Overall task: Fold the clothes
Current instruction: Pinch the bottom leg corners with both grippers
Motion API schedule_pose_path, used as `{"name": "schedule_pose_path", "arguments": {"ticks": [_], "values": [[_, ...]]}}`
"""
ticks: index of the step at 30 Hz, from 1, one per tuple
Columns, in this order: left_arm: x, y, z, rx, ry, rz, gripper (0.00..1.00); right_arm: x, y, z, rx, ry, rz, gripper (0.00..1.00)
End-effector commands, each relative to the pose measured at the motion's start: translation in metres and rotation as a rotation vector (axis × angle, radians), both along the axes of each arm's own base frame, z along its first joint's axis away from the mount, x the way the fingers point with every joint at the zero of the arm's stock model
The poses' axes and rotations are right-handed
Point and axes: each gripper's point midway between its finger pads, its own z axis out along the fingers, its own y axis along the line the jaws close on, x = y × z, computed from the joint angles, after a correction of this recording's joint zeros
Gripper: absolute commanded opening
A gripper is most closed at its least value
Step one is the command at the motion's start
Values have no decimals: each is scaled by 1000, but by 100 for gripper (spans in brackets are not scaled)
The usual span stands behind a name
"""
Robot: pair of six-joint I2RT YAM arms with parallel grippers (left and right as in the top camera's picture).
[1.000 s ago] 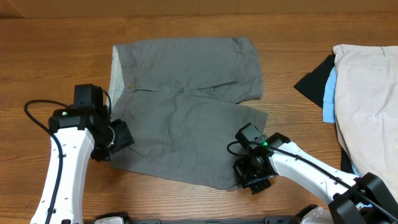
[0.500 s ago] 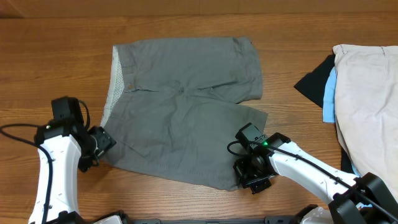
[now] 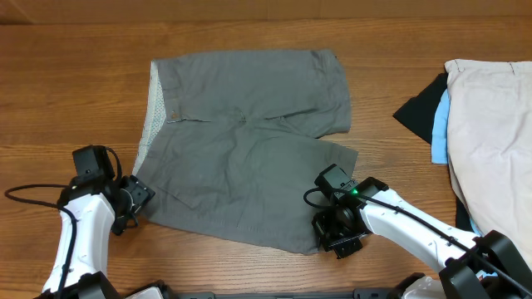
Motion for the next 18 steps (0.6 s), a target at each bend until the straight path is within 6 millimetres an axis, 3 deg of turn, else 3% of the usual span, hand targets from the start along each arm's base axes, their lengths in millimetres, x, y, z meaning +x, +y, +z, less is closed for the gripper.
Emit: {"name": "schedule_pose_path", "arguments": {"ticks": [1,4,6,8,9,15,16,18], "values": [[-8,0,-13,-8,18,46,73,0,-4,-3,-18,-3,0,4],[-7,1,-18,-1,8,46,72,0,-4,-3,-18,-4,0,4],[-7,1,-20,1,3,46,62,0,-4,-3,-18,-4,0,4],[-7,0,-20,-2,6,46,10,0,-4,-3,-17,-3,1,4],[-8,-1,-20,-6,10,45,4,0,-4,-3,-13,-8,13,4],[-12,-5,-21,-26,24,39,7,9,-2,-2,35,-50,72,4],[-13,-5,-21,-24,28,39,12,10,-2,-2,42,-52,73,4],[-13,-4,-21,-21,31,24,44,12,-4,-1,46,-53,71,4]]}}
